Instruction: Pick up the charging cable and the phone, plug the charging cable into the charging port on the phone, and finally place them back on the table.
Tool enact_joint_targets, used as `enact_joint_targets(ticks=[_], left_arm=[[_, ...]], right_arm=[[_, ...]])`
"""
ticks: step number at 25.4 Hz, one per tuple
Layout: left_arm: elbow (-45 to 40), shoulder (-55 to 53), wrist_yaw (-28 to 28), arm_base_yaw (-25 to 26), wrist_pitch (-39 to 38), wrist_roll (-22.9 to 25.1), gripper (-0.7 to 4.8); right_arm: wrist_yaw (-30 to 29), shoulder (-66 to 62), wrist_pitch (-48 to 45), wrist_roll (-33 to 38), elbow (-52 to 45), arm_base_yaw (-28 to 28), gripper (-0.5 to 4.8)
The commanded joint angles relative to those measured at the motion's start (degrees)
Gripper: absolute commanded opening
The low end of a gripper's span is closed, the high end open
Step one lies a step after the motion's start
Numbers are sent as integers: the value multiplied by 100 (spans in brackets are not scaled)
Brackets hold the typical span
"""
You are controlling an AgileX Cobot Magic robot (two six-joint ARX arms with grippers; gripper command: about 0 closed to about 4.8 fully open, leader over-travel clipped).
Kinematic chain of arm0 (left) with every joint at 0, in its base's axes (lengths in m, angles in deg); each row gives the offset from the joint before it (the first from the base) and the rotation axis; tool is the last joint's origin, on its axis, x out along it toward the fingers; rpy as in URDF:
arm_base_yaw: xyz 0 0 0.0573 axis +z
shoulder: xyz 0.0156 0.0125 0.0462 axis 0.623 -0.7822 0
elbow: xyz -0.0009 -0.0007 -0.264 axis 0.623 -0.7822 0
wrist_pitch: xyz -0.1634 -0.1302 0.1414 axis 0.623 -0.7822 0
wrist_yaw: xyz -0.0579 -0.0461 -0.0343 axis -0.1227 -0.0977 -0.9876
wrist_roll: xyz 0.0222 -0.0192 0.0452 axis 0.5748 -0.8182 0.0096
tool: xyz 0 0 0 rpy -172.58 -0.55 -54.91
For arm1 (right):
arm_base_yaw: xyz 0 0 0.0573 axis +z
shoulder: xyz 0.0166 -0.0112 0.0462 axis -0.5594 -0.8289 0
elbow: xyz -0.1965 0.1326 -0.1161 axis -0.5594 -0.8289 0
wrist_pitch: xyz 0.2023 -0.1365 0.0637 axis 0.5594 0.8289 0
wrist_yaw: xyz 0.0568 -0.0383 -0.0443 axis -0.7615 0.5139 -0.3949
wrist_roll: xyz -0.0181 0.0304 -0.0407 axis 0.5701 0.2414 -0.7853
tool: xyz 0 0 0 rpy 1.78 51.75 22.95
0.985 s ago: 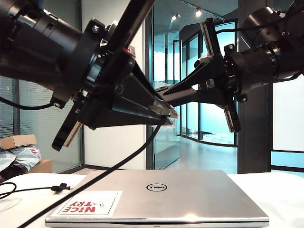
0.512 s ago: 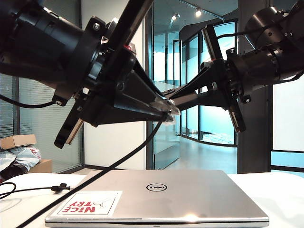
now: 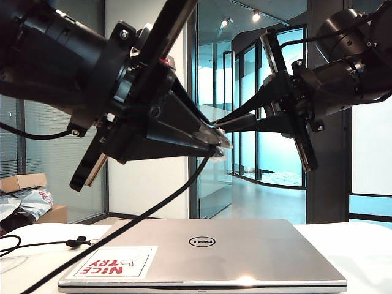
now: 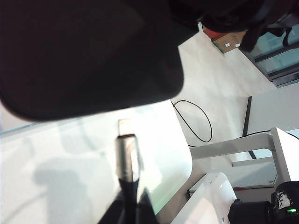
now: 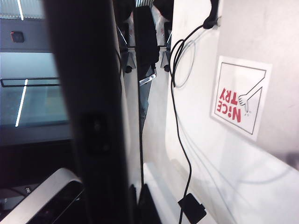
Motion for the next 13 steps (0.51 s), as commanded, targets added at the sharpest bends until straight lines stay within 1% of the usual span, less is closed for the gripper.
enact_joint_targets(ticks=[1,11,13], left_arm=[[7,20,-26,2,85,7,-6],[7,17,-26,4,85,4,-6],[7,17,-26,13,85,4,-6]], right_arm=[[-184,42,-184,20,42,15,-6],[-236,42,-179,15,42,15,-6],[-328,42,-175,15,42,15,-6]])
